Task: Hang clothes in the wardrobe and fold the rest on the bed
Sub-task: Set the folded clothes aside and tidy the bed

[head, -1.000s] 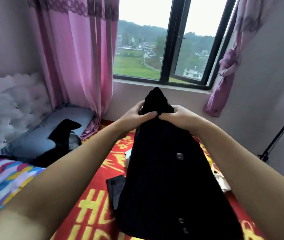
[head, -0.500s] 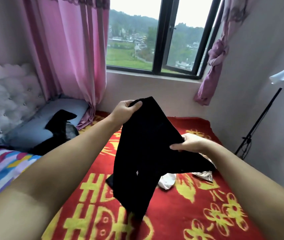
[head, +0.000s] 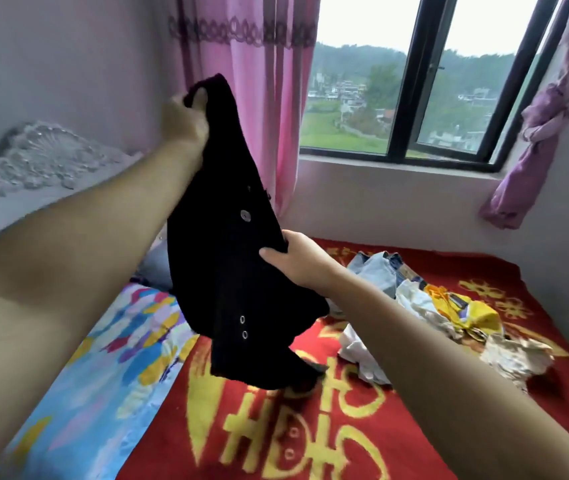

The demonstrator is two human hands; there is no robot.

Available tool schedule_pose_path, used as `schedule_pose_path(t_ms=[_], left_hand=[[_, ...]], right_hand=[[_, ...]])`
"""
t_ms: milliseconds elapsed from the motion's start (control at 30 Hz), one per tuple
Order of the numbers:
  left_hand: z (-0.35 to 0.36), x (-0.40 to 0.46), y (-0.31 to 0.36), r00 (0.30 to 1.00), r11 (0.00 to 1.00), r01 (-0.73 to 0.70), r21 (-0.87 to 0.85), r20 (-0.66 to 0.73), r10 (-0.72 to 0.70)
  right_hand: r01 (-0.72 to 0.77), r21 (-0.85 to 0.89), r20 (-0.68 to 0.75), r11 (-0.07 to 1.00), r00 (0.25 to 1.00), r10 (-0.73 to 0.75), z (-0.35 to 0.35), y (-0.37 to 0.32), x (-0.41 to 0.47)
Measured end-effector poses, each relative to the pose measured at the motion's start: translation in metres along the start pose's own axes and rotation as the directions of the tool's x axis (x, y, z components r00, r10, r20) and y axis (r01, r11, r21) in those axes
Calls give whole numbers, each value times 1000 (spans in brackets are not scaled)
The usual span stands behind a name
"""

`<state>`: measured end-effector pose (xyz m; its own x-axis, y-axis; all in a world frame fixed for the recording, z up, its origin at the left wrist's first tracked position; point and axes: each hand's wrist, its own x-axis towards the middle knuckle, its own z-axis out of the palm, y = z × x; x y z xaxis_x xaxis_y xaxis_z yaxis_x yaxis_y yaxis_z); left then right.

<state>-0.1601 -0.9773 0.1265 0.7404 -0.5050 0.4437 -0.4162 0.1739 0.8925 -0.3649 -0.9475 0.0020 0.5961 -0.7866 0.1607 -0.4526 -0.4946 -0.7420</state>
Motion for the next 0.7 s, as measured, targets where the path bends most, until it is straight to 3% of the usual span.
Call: schedule_pose_path(t_ms=[100, 200, 333, 433, 567, 700], left_hand=[[44, 0, 58, 973, 976, -211, 56, 103, 205], [116, -40, 73, 896, 924, -357, 140, 332, 296], [232, -140, 14, 738, 904, -389, 179, 647, 190], [314, -243, -67, 630, 912, -351, 213, 774, 62], [374, -410, -189, 436, 896, -293, 334, 881, -186], [338, -561, -297, 190, 844, -213, 493, 868, -459]], right_hand=[[-11, 238, -130, 971, 991, 44, -16, -7, -7], [-82, 315, -206, 945, 967, 152, -47, 34, -32], [-262, 308, -221, 914, 915, 337, -75, 146, -100], [-421, 267, -197, 867, 857, 477, -69, 256, -169], [-731, 144, -27, 667, 671, 741, -30, 409, -271], [-922, -89, 166, 377, 360, 918, -9, 531, -359]])
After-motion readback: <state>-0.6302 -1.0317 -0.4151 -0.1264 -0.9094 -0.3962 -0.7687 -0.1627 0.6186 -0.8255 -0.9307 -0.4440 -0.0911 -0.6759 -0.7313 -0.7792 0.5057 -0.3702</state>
